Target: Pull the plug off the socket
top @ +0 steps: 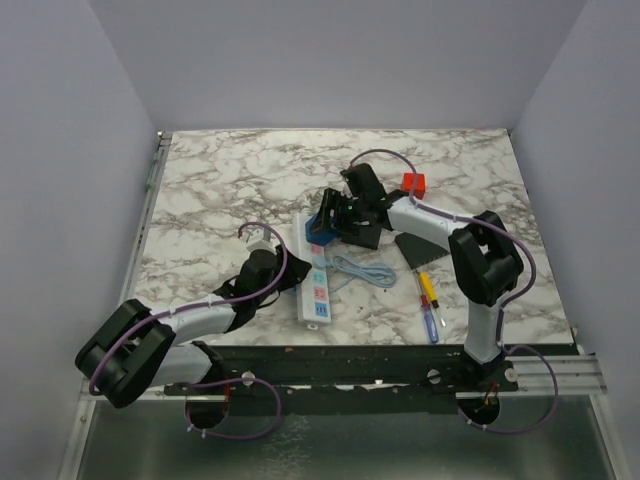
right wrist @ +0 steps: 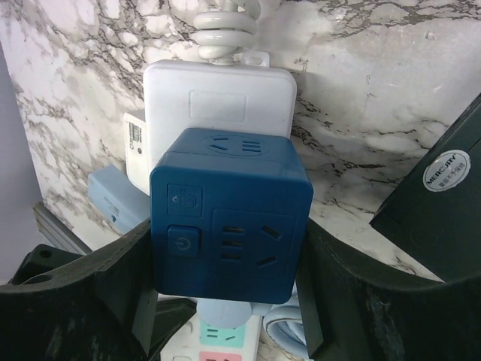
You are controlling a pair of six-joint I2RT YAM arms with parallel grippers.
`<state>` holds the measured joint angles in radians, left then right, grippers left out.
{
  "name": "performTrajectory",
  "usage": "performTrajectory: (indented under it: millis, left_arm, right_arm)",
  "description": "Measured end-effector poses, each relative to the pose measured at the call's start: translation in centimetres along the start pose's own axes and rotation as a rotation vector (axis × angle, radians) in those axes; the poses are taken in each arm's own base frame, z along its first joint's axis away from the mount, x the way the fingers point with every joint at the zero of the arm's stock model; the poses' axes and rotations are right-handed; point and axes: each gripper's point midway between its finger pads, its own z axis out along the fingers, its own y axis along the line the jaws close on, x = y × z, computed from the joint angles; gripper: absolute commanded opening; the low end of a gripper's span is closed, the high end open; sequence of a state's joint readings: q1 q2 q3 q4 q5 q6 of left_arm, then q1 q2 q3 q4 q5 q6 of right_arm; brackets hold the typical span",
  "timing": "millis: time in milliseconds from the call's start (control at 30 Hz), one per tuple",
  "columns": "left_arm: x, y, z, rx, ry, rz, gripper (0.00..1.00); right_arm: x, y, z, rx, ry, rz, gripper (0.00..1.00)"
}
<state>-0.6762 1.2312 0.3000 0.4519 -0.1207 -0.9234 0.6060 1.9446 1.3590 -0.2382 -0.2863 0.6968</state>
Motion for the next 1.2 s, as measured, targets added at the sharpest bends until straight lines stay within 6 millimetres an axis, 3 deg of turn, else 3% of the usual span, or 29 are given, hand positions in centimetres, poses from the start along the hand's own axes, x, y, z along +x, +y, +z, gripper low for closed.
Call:
performTrajectory:
  millis: [667, 1200]
  left_arm:
    - [-0.3, 0.4, 0.7, -0.016, -0.021, 0.026, 0.00]
    - [-0.7, 0.4, 0.9, -0.037, -0.033, 0.013, 0.00]
  right_arm:
    - [-1.1, 0.3, 0.0, 0.036, 0.015, -0.033, 0.00]
    - [-0.8, -0.1, 0.1, 0.039, -0.006, -0.030, 0.00]
